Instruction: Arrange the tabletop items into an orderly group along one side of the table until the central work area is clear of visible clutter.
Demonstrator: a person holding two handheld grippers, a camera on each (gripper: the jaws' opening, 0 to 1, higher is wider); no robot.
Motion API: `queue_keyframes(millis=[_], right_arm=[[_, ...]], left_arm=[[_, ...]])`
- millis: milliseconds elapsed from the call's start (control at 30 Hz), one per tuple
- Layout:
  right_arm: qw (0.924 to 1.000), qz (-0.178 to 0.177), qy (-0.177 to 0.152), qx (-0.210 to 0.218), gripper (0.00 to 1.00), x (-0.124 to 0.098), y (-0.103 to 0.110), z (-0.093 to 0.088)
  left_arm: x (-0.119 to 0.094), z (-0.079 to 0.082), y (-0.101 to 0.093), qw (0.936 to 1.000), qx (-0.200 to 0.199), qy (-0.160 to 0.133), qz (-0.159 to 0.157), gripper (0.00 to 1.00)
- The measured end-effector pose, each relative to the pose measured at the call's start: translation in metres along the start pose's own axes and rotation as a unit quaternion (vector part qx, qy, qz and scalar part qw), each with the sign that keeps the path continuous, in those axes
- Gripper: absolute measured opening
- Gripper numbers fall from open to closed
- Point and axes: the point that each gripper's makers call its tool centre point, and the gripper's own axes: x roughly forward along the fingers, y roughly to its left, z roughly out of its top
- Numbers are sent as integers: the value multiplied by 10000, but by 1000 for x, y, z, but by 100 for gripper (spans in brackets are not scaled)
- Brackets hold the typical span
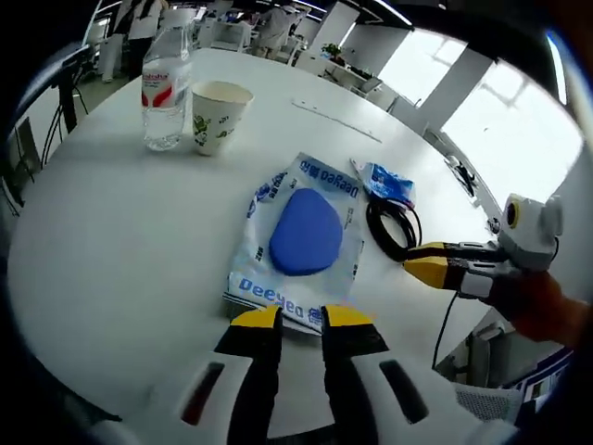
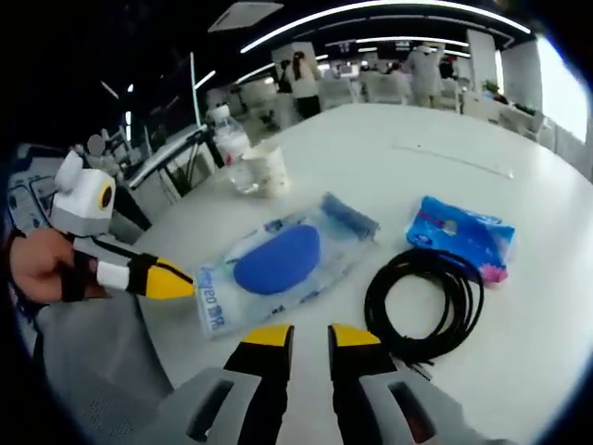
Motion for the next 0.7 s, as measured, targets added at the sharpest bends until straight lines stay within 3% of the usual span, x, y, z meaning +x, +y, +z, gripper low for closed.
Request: queue_keyframes(millis=[433,700], right_arm=[[10000,40,-11,-17,13,-7,20,-12],[9994,-100,-140,306,13,-12,21,-16]], left_arm=[[-3,-12,-4,9997,-225,-57,-45,14],[-4,-31,-5,9994,-334,62,-69,14]])
